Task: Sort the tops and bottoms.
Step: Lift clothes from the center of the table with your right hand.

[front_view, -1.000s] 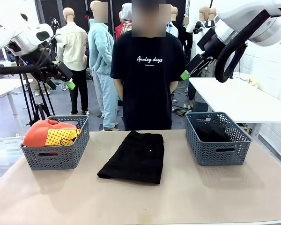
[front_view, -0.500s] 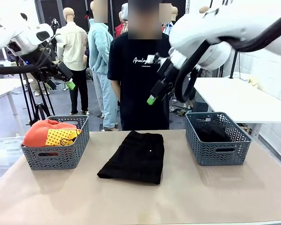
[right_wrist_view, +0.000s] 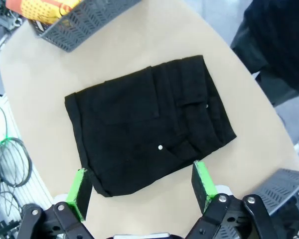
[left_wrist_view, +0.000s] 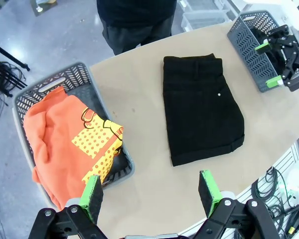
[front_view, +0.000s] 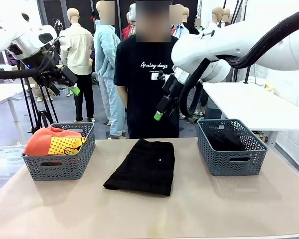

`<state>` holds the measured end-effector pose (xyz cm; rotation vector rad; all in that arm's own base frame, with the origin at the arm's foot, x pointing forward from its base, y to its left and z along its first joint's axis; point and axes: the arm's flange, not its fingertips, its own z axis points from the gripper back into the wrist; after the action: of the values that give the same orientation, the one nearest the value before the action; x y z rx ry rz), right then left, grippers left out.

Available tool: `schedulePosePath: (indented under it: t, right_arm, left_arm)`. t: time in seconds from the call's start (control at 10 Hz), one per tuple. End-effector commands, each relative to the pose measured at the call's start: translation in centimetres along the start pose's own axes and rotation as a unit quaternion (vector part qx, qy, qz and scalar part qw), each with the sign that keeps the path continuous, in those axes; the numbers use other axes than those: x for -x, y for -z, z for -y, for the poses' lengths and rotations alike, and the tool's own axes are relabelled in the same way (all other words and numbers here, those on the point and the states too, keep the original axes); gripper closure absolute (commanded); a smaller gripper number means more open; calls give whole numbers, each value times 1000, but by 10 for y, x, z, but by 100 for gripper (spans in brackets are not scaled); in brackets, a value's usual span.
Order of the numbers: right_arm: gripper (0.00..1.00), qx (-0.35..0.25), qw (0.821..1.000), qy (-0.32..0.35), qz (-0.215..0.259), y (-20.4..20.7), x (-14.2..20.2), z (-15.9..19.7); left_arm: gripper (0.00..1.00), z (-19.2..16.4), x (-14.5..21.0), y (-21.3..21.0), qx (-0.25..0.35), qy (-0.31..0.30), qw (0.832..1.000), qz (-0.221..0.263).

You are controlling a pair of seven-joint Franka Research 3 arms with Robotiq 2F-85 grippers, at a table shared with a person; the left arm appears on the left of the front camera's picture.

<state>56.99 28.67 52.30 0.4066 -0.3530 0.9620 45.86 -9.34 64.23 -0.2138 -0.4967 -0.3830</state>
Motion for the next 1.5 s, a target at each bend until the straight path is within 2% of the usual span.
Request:
schedulePosePath:
  t: [0.0,0.2,0.3,0.5,0.6,0.8,1.0,1.2,1.3,1.4]
  right_arm:
    - [0,-4,1000,-1,8,-7,5,-5]
    - [0,3,1000,-4,5,-8,-3,-5]
    - [0,68,994,69,-40,15,-5,-7]
    - [0,94,991,87,-36,39,-31,-34]
    - [0,61,988,114,-89,61,-44,-43]
    - [0,109,970,158,-149,101,-55,-46]
    - [0,142,948,212,-188,134,-44,-35]
    - [0,181,938,242,-167,159,-25,-27]
    - [0,172,937,257,-162,166,-14,-25]
    - [0,155,950,226,-151,156,-18,-27]
  left_arm:
    - [0,0,0,-2,0,-1,1000,2]
    - [0,0,0,-2,0,-1,1000,2]
    - [0,0,0,-2,0,-1,1000,2]
    - [0,0,0,-2,0,-1,1000,2]
    - [0,0,0,-2,0,-1,1000,2]
    - [0,0,0,-2,0,-1,1000,2]
    - [0,0,0,-2,0,-1,1000,2]
    - [0,0,0,-2,0,-1,1000,2]
    - [0,0,0,-2,0,-1,1000,2]
    - [0,0,0,-2,0,-1,1000,2]
